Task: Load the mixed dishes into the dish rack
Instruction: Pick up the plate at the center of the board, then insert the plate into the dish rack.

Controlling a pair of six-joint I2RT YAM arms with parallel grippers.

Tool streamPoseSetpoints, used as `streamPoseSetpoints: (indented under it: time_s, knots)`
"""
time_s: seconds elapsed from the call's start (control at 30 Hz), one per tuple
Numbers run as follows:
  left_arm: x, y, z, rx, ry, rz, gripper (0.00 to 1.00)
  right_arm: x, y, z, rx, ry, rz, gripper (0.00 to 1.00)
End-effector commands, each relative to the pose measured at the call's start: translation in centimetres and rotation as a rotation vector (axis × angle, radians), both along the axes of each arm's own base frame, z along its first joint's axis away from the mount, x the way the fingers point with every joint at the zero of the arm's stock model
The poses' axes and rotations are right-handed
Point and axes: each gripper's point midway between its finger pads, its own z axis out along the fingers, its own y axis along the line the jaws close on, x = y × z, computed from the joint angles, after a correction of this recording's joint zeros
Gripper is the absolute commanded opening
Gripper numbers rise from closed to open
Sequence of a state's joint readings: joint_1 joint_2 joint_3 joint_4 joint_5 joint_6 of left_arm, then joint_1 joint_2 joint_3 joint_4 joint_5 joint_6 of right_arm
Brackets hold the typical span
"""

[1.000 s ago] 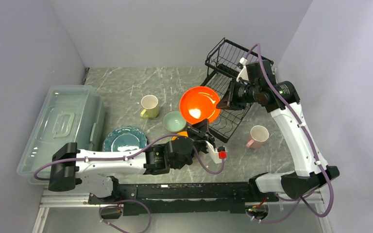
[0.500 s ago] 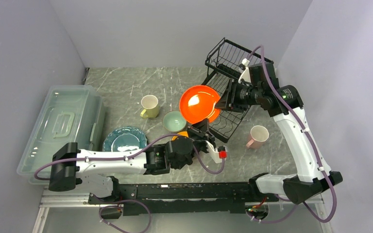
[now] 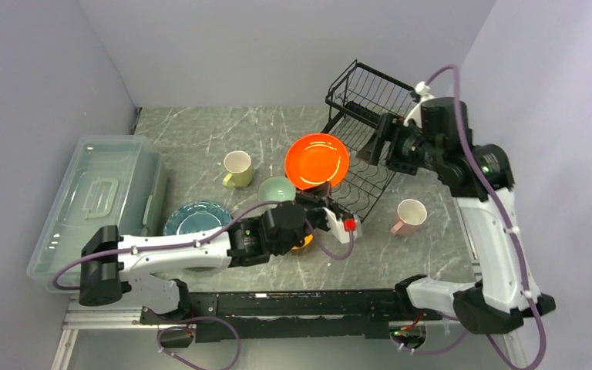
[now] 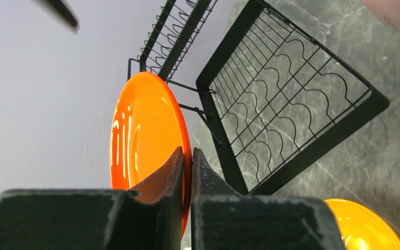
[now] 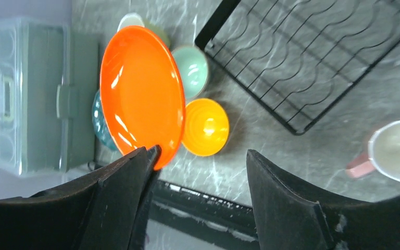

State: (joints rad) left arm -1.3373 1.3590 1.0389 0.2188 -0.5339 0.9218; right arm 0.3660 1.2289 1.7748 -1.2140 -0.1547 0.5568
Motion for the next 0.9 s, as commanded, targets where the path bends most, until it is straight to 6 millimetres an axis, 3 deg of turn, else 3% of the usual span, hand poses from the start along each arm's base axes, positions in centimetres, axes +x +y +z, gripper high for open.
streamPoseSetpoints:
  time_s: [0.0,0.23,0.3,0.67,0.87]
  knots:
    - [1.2,-0.6,4.2,-0.191,0.105,-0.051,0.00,-1.8,-5.2,4.2,-0.080,-0.177,-0.193,0.73]
    - [4.2,-1.3,7.0,-0.322,0.272,-0.144,0.00,-3.6,-7.8,4.3,-0.115,-0.238,-0.282,0.73]
    - [5.3,-1.7,8.9,-0.366,0.333,-0.179,0.00,-4.1,-8.1,3.7,-0.109,-0.243,-0.291,0.73]
    - [11.2,-5.5,12.2,-0.535,0.647,-0.356,0.00,-6.4,-7.5,-2.3,-0.061,-0.185,-0.251,0.73]
    - [15.4,-6.0,14.3,-0.695,0.756,-0.418,0.00,-8.0,-7.6,-3.7,-0.047,-0.171,-0.232,0.73]
